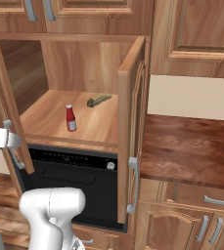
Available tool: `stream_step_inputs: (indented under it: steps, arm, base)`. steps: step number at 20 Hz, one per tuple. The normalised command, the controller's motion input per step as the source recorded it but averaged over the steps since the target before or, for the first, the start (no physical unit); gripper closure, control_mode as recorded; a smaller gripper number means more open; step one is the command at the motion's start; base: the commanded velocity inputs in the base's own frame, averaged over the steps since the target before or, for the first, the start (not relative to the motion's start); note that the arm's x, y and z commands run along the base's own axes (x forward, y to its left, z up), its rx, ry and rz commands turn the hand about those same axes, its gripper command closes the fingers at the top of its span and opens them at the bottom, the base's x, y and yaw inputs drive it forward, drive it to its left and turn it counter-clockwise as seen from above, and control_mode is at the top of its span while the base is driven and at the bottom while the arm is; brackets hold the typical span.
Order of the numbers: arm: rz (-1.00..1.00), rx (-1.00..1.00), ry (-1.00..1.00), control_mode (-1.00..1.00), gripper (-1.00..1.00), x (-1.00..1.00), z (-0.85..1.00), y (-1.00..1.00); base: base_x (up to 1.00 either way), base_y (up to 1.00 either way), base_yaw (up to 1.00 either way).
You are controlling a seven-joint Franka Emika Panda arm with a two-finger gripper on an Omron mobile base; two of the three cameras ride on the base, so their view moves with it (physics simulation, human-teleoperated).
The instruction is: The dining table condiment station is running low on ketchup. Refill the condiment station by opening the cabinet and taking the ketchup from the cabinet and placing it on the dining table.
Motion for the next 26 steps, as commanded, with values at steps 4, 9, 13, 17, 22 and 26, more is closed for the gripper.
stream_step_inputs:
  steps: [4, 9, 13, 17, 22, 26]
  arm:
    - [0.00, 0.09, 0.00, -1.00, -1.00, -0.87, 0.00, 0.15]
    - [0.07, 0.25, -0.02, -1.00, -1.00, -0.38, 0.00, -0.73]
    - [0.08, 0.38, 0.00, -1.00, -1.00, -0.01, 0.10, -1.00]
    - [0.01, 0.35, 0.04, -1.00, -1.00, 0.33, 0.03, -0.79]
    - [0.00, 0.24, 0.04, -1.00, -1.00, 0.70, 0.00, -0.33]
    - [-0.05, 0.16, 0.00, -1.00, -1.00, 0.62, -0.01, -0.05]
  base:
    - [0.00, 0.00, 0.00]
    - [0.00, 0.00, 0.00]
    - [0.00, 0.00, 0.00]
    - [0.00, 0.00, 0.00]
    - [0.00, 0.00, 0.00]
    - [0.00, 0.00, 0.00]
